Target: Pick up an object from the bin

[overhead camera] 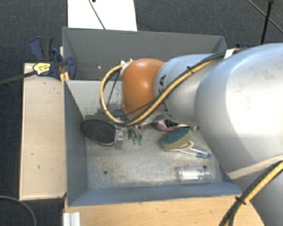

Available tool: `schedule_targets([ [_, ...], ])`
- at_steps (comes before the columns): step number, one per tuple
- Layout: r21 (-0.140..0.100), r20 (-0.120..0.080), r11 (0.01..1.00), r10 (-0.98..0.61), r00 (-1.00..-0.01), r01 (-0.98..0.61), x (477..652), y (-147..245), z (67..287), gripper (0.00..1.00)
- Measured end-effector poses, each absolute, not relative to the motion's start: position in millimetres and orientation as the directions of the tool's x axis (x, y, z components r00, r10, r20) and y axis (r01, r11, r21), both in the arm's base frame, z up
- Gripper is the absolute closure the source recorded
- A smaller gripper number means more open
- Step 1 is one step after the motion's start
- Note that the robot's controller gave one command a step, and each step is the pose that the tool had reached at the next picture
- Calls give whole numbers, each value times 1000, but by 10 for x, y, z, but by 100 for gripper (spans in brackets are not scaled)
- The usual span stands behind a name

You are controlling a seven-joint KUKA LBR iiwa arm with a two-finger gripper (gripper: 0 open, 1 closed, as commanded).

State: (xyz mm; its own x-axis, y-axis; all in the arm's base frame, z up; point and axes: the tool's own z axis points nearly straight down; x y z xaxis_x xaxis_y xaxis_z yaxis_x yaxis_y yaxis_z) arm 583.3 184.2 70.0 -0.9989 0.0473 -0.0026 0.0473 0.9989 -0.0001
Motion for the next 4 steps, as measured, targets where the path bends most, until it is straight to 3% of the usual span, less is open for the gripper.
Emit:
schedule_targets([
  [1,-2,-3,954,-300,-954,-300,5915,2465,753,100],
  [2,1,-13,943,-332,-943,-332,5799,2434,2301,100],
  [3,0,-4,943,-332,-943,-332,5784,2428,2246,0],
  [4,1,3,809,-588,-809,-588,5653,2486,1193,0],
])
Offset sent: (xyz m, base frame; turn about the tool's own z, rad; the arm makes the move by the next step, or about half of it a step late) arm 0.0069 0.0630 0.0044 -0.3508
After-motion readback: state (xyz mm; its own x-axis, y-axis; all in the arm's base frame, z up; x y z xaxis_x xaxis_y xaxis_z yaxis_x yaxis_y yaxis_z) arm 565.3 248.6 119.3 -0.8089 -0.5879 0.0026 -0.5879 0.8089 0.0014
